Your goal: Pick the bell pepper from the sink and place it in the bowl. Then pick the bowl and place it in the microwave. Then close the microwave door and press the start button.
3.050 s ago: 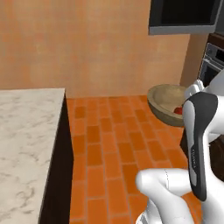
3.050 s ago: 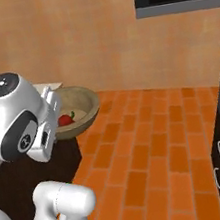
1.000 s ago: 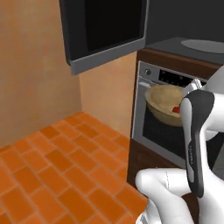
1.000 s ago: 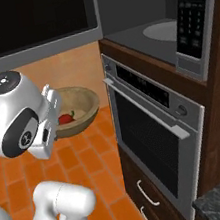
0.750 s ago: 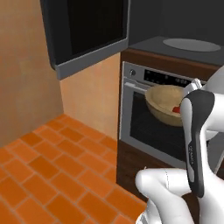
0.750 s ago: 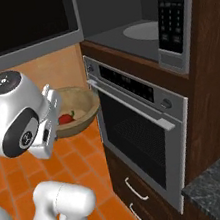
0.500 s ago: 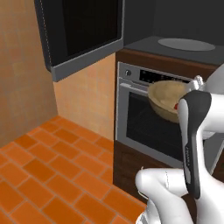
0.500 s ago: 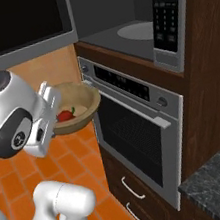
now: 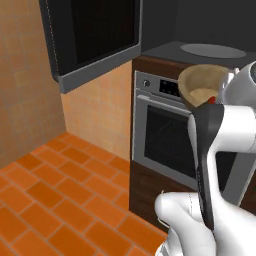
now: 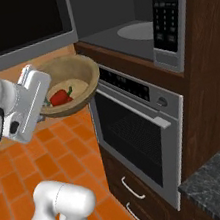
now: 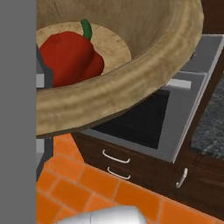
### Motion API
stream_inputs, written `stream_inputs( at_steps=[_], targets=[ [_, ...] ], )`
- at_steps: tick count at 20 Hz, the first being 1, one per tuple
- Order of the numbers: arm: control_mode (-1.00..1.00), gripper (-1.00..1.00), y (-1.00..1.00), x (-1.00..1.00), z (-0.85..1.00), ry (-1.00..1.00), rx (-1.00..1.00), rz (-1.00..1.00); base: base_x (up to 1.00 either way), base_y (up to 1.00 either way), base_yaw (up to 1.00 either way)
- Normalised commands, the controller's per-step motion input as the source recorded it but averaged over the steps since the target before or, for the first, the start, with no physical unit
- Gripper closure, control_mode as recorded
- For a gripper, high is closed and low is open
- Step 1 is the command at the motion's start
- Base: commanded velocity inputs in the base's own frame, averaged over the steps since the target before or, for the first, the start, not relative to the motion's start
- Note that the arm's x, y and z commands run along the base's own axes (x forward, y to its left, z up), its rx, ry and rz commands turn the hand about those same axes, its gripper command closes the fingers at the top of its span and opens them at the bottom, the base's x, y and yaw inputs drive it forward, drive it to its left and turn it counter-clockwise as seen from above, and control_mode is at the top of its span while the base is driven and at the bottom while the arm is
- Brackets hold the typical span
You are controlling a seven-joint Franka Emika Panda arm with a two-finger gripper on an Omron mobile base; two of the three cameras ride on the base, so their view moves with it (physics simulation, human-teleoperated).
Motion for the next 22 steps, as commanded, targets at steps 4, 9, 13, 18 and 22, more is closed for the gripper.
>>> stream_inputs(
  at_steps=[4, 9, 13, 18, 22],
  targets=[
    [-1.00, 1.00, -0.13, 0.08, 0.60, -0.20, 0.00, -0.06, 0.00, 0.00, 0.00],
    [-1.00, 1.00, -0.29, 0.28, 0.64, -0.18, 0.00, -0.11, 0.00, 0.00, 0.00],
    [-1.00, 1.00, -0.26, 0.49, 0.51, -0.11, 0.00, -0.15, 0.00, 0.00, 0.00],
    [-1.00, 1.00, -0.15, 0.84, 0.10, 0.00, 0.00, -0.15, 0.00, 0.00, 0.00],
    [-1.00, 1.00, -0.32, 0.85, 0.11, 0.00, 0.00, -0.08, 0.00, 0.00, 0.00]
  ],
)
